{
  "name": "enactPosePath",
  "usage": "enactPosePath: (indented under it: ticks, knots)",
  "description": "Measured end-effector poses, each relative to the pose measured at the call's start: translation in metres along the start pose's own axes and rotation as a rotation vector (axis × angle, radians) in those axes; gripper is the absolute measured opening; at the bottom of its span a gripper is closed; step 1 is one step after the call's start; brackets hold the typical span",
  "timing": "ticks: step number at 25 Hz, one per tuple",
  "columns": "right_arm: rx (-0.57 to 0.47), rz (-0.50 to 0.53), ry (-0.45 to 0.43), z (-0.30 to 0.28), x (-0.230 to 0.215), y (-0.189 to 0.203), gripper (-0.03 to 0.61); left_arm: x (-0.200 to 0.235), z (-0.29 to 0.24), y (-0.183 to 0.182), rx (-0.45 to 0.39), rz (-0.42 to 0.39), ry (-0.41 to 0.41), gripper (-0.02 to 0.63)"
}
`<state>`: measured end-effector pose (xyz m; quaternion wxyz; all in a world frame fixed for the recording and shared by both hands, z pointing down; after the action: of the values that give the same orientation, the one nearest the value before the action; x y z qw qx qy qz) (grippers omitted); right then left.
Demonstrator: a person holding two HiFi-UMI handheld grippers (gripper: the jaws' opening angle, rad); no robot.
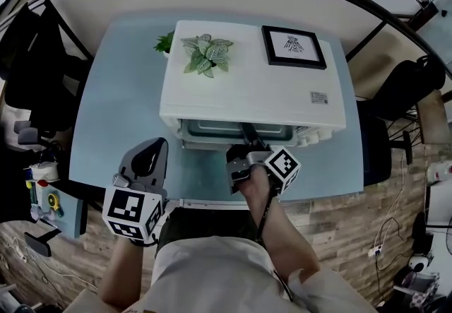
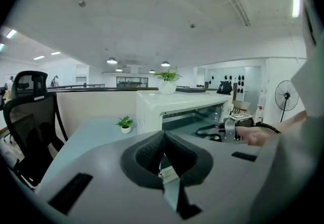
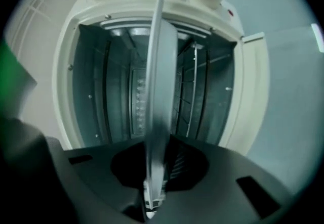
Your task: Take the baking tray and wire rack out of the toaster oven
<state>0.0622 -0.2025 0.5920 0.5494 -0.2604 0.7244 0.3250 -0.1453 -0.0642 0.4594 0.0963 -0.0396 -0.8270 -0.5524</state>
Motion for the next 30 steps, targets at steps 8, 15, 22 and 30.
enactPosePath:
  ticks: [8, 15, 22, 30]
  knots:
    - [0.062, 0.006, 0.083, 0.057, 0.002, 0.022, 0.026, -0.009, 0.019, -0.011, 0.040, -0.014, 0.018, 0.003]
    - [0.097, -0.020, 0.131, 0.105, 0.013, 0.036, 0.025, -0.017, 0.035, -0.026, 0.042, -0.024, 0.050, 0.003]
    - [0.131, 0.042, 0.197, 0.156, 0.032, 0.042, 0.023, -0.029, 0.047, -0.042, 0.054, -0.047, 0.096, 0.003]
    - [0.115, 0.053, 0.207, 0.195, 0.042, 0.032, 0.021, -0.051, 0.035, -0.056, 0.053, -0.081, 0.163, 0.003]
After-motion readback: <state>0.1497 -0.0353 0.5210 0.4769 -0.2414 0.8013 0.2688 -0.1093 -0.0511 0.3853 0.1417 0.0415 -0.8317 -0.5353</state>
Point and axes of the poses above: the fingertips, and each gripper's own axes: z backward along the fingers, x to its left, y out of its underside, the point moved 5 cm from there along z, backward along the fingers, and after that the axes turned 10 degrees about z, right-handed, at the moved point
